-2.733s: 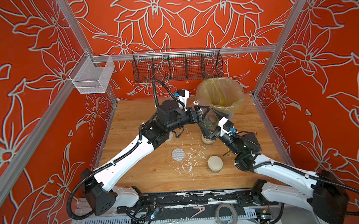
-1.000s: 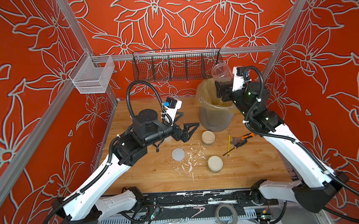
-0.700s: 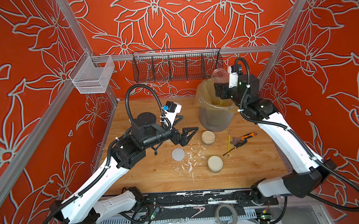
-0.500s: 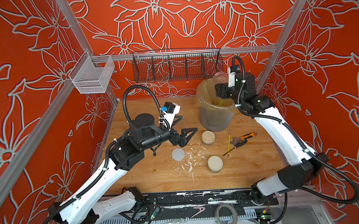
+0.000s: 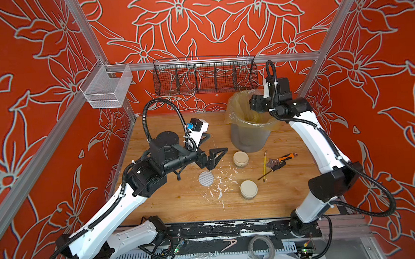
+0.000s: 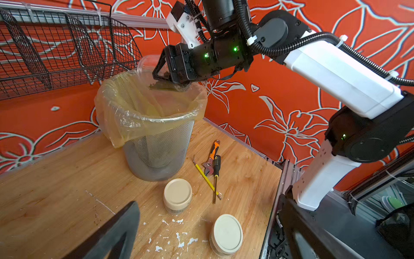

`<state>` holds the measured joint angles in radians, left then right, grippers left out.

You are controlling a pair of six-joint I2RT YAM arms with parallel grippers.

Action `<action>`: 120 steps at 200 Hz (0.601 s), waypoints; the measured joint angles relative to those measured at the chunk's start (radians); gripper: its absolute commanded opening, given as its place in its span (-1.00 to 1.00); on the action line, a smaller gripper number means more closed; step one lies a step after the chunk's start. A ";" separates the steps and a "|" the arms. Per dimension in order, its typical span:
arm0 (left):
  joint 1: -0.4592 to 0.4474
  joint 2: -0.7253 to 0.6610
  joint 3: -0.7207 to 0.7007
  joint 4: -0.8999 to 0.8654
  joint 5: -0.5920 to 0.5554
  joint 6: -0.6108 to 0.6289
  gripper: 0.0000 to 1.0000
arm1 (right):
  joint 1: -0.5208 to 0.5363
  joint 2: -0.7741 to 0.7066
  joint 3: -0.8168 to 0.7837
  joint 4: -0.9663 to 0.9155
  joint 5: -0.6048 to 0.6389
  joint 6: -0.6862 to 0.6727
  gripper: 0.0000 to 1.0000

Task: Empty moldy tea leaves from jars
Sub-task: Pour the moldy tea leaves from the jar into the trash bin.

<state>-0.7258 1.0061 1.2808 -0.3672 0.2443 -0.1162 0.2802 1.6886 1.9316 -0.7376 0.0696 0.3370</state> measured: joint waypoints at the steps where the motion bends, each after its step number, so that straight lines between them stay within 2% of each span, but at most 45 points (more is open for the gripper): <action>1: 0.000 0.000 0.000 0.000 0.000 0.000 0.95 | 0.000 0.000 0.000 -0.002 0.000 0.002 -0.48; 81: 0.000 0.000 0.000 -0.008 -0.021 0.002 0.95 | 0.000 -0.002 0.004 -0.038 0.000 0.102 -0.47; 120: 0.000 0.000 0.000 -0.008 -0.031 0.002 0.95 | 0.000 -0.069 -0.068 0.002 -0.006 0.133 -0.47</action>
<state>-0.7258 1.0061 1.2804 -0.3752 0.2131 -0.1146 0.2802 1.6192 1.8637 -0.7361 0.0631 0.4702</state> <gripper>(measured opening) 0.977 0.816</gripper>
